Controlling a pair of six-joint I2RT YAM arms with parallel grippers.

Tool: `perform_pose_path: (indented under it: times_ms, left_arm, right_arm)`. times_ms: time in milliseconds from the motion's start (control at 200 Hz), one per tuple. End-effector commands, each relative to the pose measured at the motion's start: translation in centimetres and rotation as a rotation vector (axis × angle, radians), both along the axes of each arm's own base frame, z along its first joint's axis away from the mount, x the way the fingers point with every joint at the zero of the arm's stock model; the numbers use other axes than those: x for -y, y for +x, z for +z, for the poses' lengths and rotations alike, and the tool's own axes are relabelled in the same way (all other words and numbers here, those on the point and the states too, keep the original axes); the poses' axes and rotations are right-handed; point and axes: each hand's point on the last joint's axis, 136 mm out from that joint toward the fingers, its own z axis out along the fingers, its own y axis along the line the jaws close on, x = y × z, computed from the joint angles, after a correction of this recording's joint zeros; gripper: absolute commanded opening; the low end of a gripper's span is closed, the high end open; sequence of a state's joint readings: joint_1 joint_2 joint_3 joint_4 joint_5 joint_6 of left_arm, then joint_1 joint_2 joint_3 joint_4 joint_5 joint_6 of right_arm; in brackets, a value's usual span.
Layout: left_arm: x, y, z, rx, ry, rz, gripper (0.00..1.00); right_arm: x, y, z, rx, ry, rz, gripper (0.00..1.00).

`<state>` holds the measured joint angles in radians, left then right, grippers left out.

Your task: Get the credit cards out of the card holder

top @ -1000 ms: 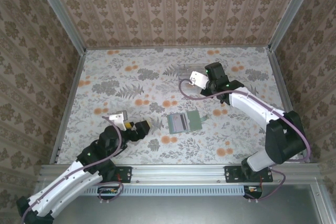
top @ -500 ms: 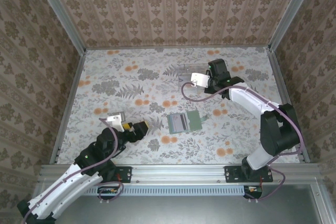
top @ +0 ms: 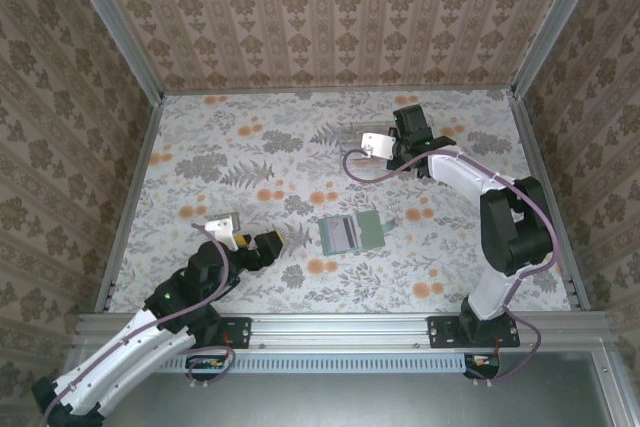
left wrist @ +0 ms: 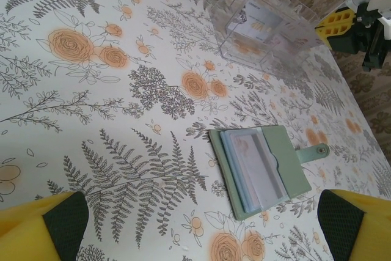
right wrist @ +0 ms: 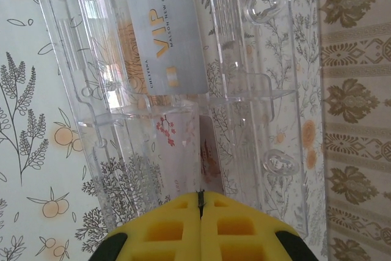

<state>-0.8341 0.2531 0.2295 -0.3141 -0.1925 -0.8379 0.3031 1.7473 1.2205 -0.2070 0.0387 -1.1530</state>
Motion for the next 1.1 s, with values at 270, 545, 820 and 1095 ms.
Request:
perform_pose_path:
  times_ms: [270,545,820,1095]
  left_arm:
    - [-0.5,0.4,0.3,0.005,-0.001,0.037,1.0]
    - [-0.6,0.5,0.2,0.004,-0.001,0.041,1.0]
    - [-0.8,0.5,0.0,-0.003,0.007,0.045,1.0]
    - [-0.8,0.6,-0.3,-0.005,0.005,0.049,1.0]
  right_arm:
    - [1.5,1.0,-0.1,0.003,0.0,-0.011,0.0]
    - [1.7,1.4,-0.8,-0.004,-0.017,-0.013,0.0]
    - [1.7,1.9,-1.6,-0.005,-0.033,-0.019,0.0]
    - [1.6,1.7,-1.1,-0.001,-0.042,0.001,0.0]
